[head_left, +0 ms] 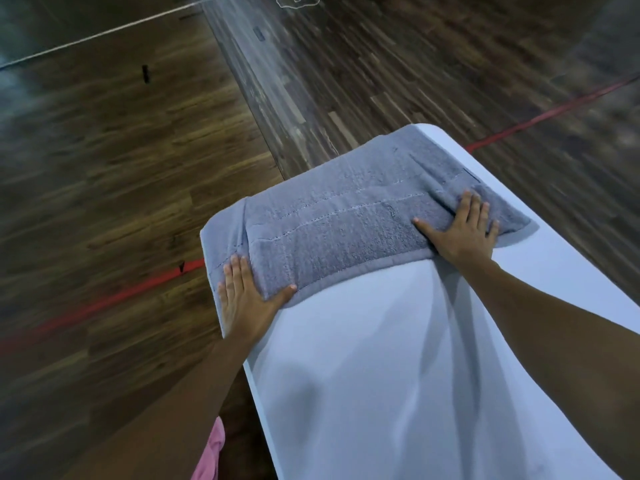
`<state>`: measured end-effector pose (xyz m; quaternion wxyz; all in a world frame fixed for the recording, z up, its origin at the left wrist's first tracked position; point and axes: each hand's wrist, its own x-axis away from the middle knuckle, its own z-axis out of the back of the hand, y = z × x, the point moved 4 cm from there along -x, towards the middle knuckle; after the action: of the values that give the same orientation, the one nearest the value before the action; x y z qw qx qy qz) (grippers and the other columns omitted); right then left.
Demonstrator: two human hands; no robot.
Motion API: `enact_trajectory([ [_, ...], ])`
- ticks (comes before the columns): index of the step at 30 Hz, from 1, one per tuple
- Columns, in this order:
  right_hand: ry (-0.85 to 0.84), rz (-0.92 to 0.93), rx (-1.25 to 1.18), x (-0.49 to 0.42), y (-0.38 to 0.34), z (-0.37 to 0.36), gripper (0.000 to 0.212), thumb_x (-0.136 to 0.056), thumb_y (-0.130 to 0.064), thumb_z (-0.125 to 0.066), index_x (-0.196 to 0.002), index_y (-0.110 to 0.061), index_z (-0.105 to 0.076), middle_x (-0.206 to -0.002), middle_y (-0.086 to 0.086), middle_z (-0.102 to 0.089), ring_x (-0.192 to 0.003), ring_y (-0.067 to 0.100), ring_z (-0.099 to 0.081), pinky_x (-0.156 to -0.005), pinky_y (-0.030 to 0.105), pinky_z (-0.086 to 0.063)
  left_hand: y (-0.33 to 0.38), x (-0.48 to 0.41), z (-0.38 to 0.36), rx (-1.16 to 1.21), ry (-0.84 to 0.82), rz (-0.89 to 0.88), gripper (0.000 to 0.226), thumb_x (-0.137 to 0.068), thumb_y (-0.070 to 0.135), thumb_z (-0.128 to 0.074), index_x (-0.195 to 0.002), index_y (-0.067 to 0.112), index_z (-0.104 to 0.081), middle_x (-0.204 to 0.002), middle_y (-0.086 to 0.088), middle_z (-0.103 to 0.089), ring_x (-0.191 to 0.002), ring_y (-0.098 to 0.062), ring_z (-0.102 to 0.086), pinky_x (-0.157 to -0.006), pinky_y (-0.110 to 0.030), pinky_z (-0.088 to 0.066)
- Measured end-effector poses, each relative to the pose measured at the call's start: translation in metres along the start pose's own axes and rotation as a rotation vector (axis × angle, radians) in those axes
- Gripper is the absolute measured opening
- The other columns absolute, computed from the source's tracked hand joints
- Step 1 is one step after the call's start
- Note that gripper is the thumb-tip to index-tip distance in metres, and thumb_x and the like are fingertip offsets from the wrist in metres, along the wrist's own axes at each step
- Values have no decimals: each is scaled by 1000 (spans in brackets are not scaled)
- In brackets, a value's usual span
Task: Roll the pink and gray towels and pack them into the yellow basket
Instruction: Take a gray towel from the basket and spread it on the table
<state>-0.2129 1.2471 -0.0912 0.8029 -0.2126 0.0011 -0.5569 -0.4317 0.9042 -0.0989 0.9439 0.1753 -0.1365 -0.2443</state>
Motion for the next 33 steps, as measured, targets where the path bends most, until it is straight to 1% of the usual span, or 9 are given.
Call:
enact_trajectory([
  [4, -50, -13, 27, 53, 52, 10, 126, -60, -96, -26, -154, -19, 9, -162, 0, 13, -148, 19, 13, -119, 47, 6, 0, 67, -12, -26, -56, 36, 130, -61, 95, -32, -153, 17, 15, -161, 0, 16, -146, -15, 19, -119, -45, 10],
  [8, -65, -32, 51, 118, 113, 21, 125, -61, -96, -28, -154, -20, 8, -162, -1, 14, -148, 18, 13, -120, 46, 6, 7, 156, -29, -37, -99, 18, 131, -62, 95, -34, -152, 15, 18, -161, -2, 19, -146, -16, 21, -119, -46, 10],
  [12, -81, -63, 59, 186, 178, 31, 127, -59, -96, -32, -154, -21, 6, -162, -1, 13, -148, 18, 12, -120, 46, 4, 16, 252, -46, -39, -113, -18, 130, -63, 92, -36, -152, 13, 17, -161, -4, 18, -146, -17, 21, -119, -46, 9],
  [16, -129, -85, 68, 249, 241, 41, 128, -58, -97, -34, -154, -23, 7, -161, -4, 15, -148, 17, 12, -120, 47, 3, 24, 340, -62, -35, -138, -39, 130, -64, 92, -37, -151, 14, 19, -160, -5, 20, -146, -18, 22, -119, -45, 10],
  [19, -101, -94, 65, 291, 286, 42, 126, -60, -96, -36, -154, -23, 4, -162, -3, 11, -149, 18, 10, -120, 46, 3, 27, 399, -75, -36, -140, -41, 135, -58, 99, -29, -152, 13, 17, -160, -5, 19, -146, -18, 22, -119, -44, 10],
  [21, -92, -94, 80, 317, 313, 43, 123, -62, -95, -36, -154, -23, 3, -162, -3, 11, -148, 18, 11, -120, 46, 4, 29, 433, -84, -39, -146, -42, 135, -57, 98, -26, -152, 13, 17, -160, -4, 20, -146, -18, 22, -119, -44, 11],
  [25, -89, -68, 95, 363, 362, 44, 121, -64, -95, -34, -154, -23, 3, -162, -4, 12, -148, 17, 11, -119, 45, 6, 36, 493, -100, -56, -173, -38, 131, -62, 94, -32, -151, 13, 18, -160, -4, 22, -145, -17, 25, -118, -46, 12],
  [30, -98, -43, 89, 413, 413, 49, 118, -66, -94, -32, -154, -24, 5, -162, -4, 13, -148, 17, 12, -120, 45, 6, 41, 571, -117, -79, -171, -29, 129, -64, 93, -33, -151, 14, 19, -159, -2, 24, -144, -15, 27, -118, -45, 12],
  [33, -73, -25, 78, 444, 445, 51, 117, -68, -92, -33, -154, -23, 4, -162, -3, 11, -148, 18, 11, -120, 45, 6, 46, 613, -128, -77, -178, -5, 129, -63, 92, -34, -151, 13, 18, -160, -2, 22, -145, -16, 25, -119, -45, 12],
])
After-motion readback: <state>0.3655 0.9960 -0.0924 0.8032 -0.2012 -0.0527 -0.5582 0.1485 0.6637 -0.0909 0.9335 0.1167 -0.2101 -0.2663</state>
